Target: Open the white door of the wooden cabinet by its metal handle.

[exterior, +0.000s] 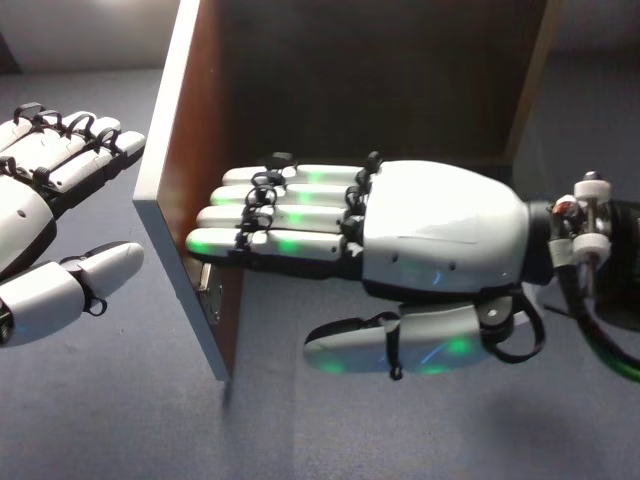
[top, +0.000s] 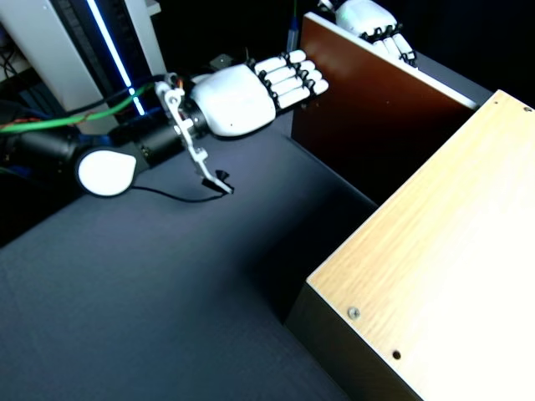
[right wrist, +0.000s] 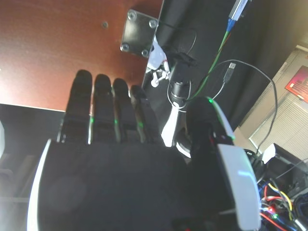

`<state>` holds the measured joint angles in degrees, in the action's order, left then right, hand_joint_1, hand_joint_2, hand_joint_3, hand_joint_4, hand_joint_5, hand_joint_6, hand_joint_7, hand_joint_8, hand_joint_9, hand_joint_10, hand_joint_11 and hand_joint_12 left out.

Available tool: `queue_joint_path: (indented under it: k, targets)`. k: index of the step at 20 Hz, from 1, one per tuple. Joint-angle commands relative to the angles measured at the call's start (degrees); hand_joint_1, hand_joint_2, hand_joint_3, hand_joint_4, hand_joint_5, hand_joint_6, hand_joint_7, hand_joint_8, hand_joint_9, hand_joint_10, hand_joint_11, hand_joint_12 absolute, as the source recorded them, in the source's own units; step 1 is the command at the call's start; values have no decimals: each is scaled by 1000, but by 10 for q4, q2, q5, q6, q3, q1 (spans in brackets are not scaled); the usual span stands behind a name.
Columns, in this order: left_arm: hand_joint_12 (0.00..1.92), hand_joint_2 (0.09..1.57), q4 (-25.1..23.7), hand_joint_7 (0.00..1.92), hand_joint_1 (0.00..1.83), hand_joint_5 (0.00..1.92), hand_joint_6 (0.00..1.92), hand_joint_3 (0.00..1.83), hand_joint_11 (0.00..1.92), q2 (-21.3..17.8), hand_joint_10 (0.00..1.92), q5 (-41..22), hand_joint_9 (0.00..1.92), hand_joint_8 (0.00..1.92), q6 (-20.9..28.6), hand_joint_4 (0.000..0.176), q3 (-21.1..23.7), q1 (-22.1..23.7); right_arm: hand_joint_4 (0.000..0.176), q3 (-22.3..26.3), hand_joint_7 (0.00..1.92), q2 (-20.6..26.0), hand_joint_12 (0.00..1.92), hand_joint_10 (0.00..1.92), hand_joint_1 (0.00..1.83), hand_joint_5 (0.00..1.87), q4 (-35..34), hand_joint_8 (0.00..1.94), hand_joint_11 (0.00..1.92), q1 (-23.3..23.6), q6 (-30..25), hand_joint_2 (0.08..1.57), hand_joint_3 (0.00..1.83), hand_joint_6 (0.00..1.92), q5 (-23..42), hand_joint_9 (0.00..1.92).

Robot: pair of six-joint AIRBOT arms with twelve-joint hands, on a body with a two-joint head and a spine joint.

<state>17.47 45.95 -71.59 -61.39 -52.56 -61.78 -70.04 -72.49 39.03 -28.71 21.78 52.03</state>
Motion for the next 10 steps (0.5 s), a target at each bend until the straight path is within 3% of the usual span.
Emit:
queue_joint_path:
  k: [1,6,7,10]
  targets:
    - [311,1460,1,63,0,118,2,10,0,0,3,-75,40,4,3,0,0,2,0,4,0,10,0,0,197,0,-40,0,0,7,-2,1547,6,0,59,0]
    - [393,1427,3,59,0,115,13,0,0,-4,11,-85,31,11,3,0,5,-7,0,13,0,66,0,0,14,0,-95,0,0,-13,12,1563,2,0,70,0]
    - [209,1416,3,26,0,105,5,0,0,-5,2,-87,6,6,4,0,6,-8,0,17,0,76,0,0,2,0,-109,0,0,-18,22,1562,1,0,76,0]
    - [180,1454,3,31,0,52,0,13,12,-11,6,-101,25,5,4,0,11,-13,0,36,3,121,2,0,207,22,-183,0,5,-53,75,1534,0,5,113,0]
